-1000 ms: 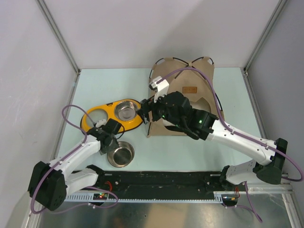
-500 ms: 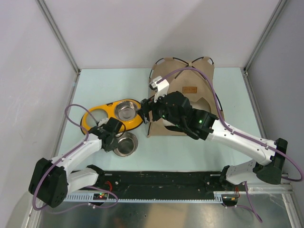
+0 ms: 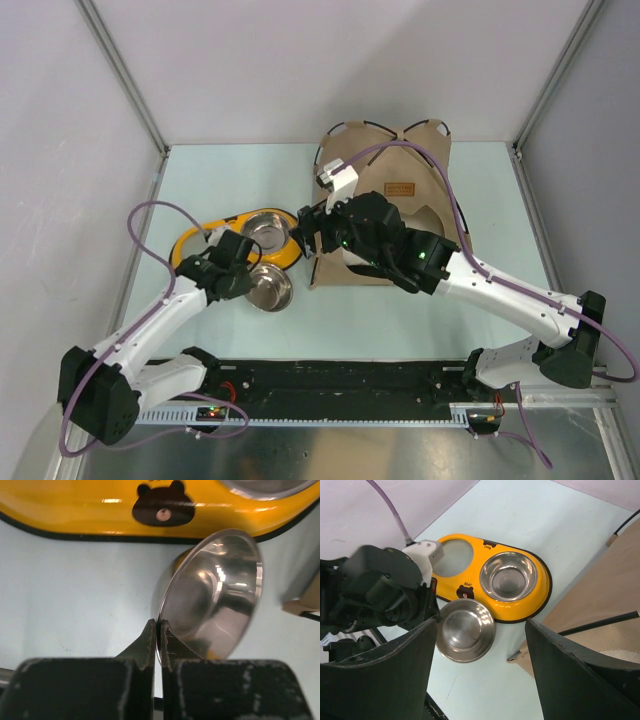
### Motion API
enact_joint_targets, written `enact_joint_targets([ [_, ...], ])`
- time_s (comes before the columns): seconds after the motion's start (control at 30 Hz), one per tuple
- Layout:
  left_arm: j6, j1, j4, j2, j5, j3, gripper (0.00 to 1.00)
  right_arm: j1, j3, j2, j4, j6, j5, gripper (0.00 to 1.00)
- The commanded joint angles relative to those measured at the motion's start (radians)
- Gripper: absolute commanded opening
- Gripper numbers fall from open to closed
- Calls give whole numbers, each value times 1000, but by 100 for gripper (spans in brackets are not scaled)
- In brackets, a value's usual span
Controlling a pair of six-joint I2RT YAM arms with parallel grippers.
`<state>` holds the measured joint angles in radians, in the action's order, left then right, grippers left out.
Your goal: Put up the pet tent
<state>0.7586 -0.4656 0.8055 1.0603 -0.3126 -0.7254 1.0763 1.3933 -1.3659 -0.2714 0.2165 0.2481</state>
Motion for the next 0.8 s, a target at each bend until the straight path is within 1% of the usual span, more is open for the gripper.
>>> enact_joint_targets([
  [0.0, -47, 3, -10, -45, -22, -89, 0, -4, 1, 33, 36, 4, 35, 76],
  [0.23, -90, 81, -11, -61, -21, -156, 0, -5, 1, 33, 39, 4, 44, 76],
  [0.37, -132, 201, -11, -53, -19, -209, 0, -6, 1, 29, 45, 7, 40, 76],
  [0.6, -178, 454, -22, 11, 13, -290, 0, -11, 2, 18, 61, 8, 25, 76],
  [0.67, -179, 500, -39, 43, 26, -294, 0, -12, 1, 15, 65, 9, 23, 76],
  [0.77, -172, 534, -69, 104, 26, -298, 0, -14, 2, 13, 68, 10, 20, 76],
])
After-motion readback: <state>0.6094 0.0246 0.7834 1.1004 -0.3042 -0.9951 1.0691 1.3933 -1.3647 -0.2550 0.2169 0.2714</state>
